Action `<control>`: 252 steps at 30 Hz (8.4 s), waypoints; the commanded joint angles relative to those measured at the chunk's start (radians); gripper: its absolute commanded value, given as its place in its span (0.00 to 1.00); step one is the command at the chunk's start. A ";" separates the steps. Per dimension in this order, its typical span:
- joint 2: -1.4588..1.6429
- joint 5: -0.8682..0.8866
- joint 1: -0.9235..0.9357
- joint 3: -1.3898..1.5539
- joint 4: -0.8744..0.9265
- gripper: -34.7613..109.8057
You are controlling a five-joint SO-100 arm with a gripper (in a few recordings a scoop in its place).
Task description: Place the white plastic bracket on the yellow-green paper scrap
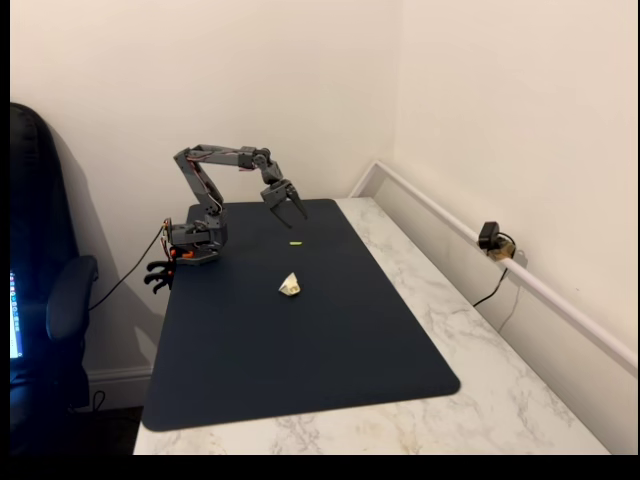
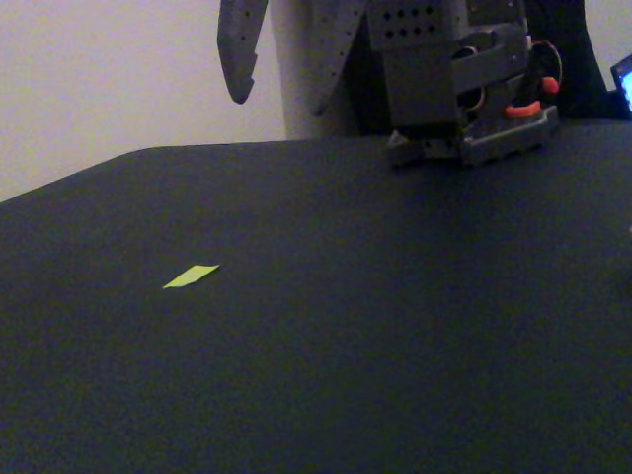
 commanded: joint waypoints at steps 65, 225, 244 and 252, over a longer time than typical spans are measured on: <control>-0.956 0.081 -0.456 -1.493 0.736 0.47; -1.462 0.301 -0.701 -1.758 0.746 0.24; -1.085 0.255 -0.620 -1.526 0.742 0.24; -0.891 0.212 -0.469 -1.298 0.690 0.24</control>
